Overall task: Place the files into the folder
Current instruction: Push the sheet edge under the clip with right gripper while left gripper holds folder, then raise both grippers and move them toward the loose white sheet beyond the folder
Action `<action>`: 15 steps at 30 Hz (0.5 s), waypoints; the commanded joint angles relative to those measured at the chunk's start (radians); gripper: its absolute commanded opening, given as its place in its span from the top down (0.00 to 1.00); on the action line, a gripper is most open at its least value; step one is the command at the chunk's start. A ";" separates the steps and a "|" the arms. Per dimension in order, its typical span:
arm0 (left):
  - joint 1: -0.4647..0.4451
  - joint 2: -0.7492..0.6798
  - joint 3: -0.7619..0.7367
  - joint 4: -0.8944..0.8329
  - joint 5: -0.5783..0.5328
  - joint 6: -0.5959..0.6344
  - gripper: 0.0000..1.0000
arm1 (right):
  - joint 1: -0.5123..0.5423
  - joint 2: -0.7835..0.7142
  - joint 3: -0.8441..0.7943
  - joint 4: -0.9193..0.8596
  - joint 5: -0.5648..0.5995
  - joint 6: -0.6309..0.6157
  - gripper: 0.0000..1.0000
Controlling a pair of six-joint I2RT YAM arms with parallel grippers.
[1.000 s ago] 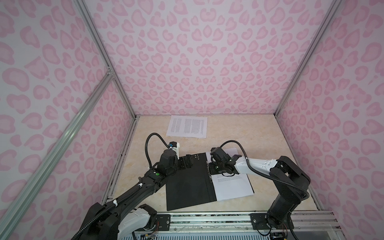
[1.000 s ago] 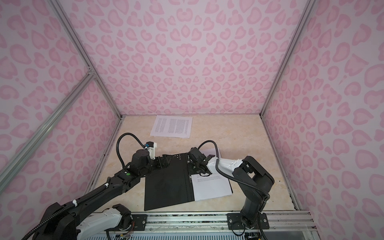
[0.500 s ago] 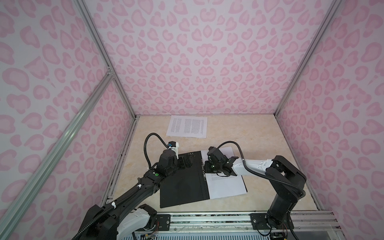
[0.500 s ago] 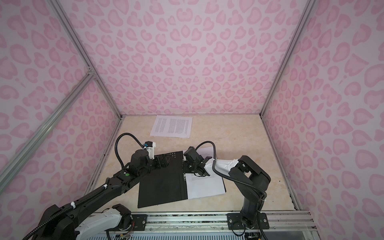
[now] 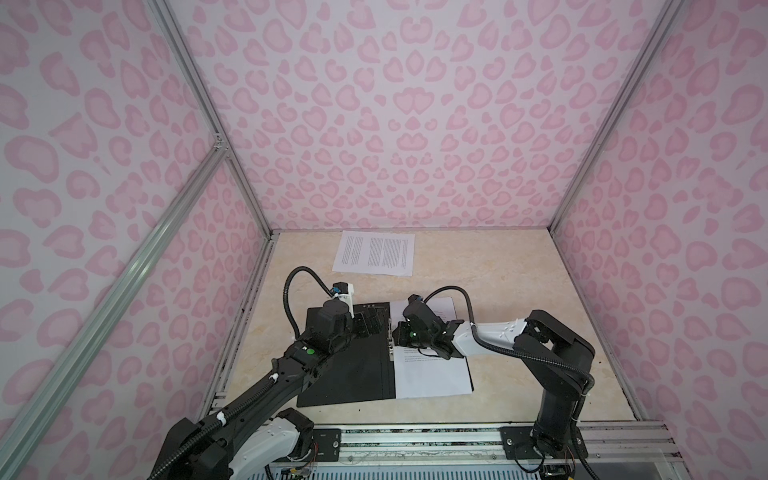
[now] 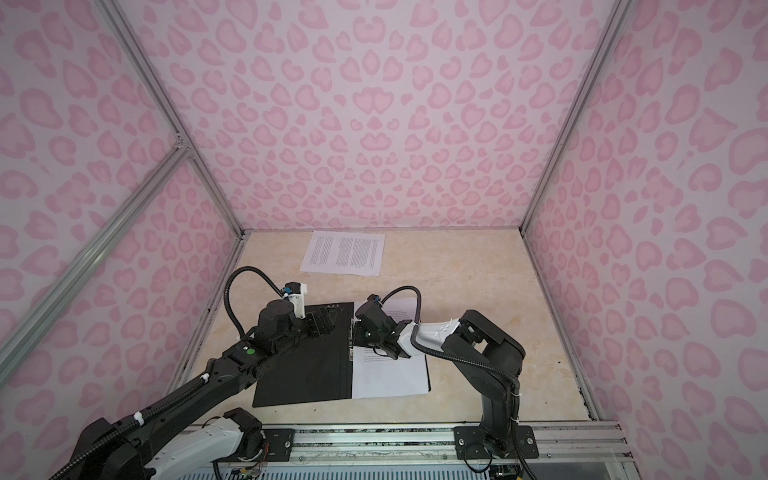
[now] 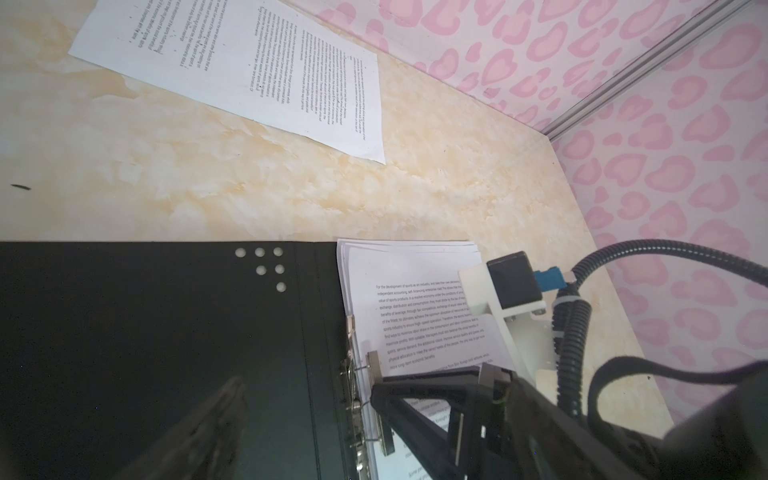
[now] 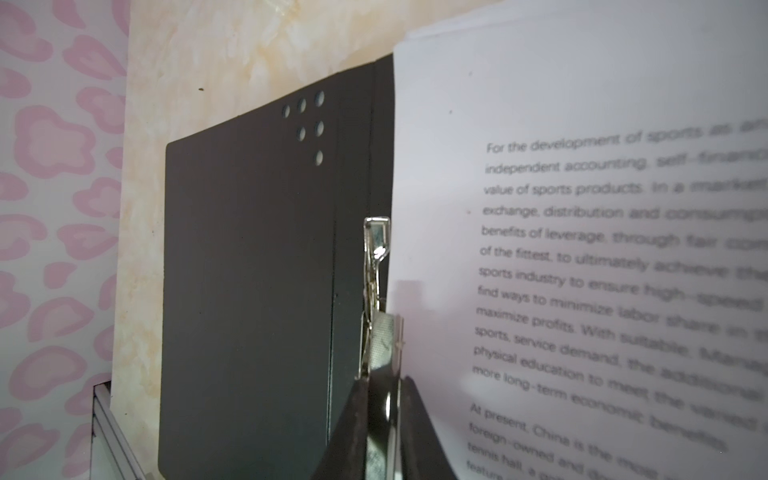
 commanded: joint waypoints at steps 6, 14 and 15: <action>0.002 0.000 0.010 -0.012 -0.030 0.018 0.02 | 0.002 -0.032 0.005 0.031 0.032 -0.029 0.62; 0.002 -0.043 0.015 -0.036 -0.049 0.037 0.03 | -0.107 -0.114 0.031 -0.091 0.041 -0.178 0.46; 0.002 -0.052 0.017 -0.039 -0.050 0.043 0.03 | -0.128 -0.112 0.044 -0.110 0.034 -0.193 0.45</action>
